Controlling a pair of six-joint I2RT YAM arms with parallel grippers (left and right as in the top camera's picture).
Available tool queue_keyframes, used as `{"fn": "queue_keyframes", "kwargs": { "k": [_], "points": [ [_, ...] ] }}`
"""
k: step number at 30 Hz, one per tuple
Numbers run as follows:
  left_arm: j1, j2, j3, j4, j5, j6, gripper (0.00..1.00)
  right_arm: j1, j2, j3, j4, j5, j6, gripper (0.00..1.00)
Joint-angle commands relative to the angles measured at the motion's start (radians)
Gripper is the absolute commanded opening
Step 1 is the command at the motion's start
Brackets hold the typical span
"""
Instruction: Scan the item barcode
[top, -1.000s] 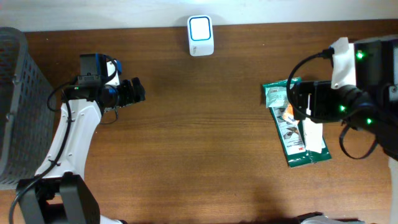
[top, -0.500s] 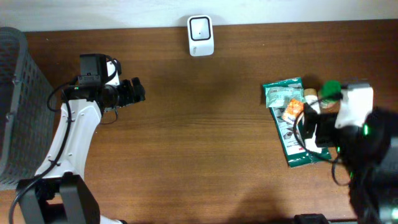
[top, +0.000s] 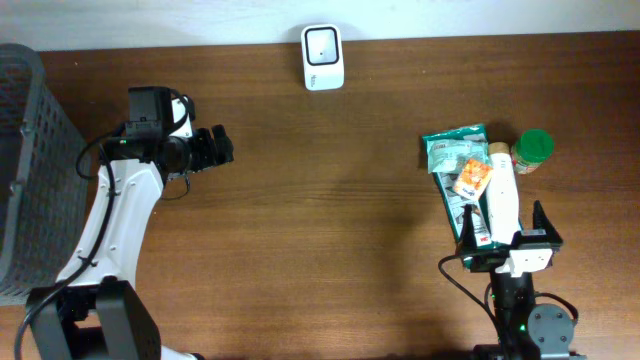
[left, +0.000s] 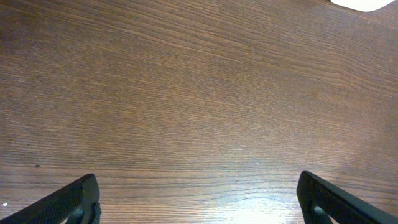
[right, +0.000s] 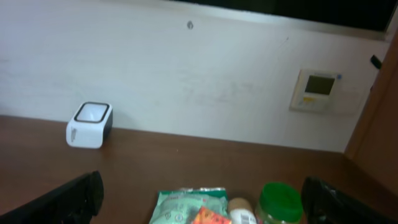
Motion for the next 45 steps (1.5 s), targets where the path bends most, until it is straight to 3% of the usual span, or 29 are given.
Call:
{"fn": "queue_keyframes", "kwargs": {
  "k": [1,5,25,27,31,33,38,45],
  "points": [
    [0.000,-0.006,0.005,0.001,0.000,0.012,0.99,0.000,-0.021,-0.064,0.010,-0.010,0.000,0.98],
    [0.000,-0.006,0.005,0.001,0.000,0.012,0.99,0.027,-0.021,-0.100,-0.089,-0.050,0.000,0.98],
    [0.000,-0.020,0.002,0.000,0.000,0.012,0.99,0.026,-0.019,-0.100,-0.088,-0.087,0.000,0.98],
    [0.000,-0.067,-0.025,0.014,-0.049,0.012,0.99,0.026,-0.018,-0.100,-0.088,-0.087,0.000,0.98],
    [-0.012,-0.262,-0.234,0.253,-0.073,0.077,0.99,0.026,-0.019,-0.100,-0.088,-0.087,0.000,0.98],
    [-0.021,-0.431,-0.423,0.441,-0.066,0.225,0.99,0.026,-0.019,-0.100,-0.088,-0.087,0.000,0.99],
    [-0.019,-0.761,-0.768,0.765,-0.068,0.428,0.99,0.026,-0.018,-0.100,-0.088,-0.087,0.000,0.98],
    [-0.019,-1.241,-1.128,0.822,-0.100,0.535,0.99,0.026,-0.019,-0.100,-0.088,-0.087,0.000,0.98]
  ]
}}
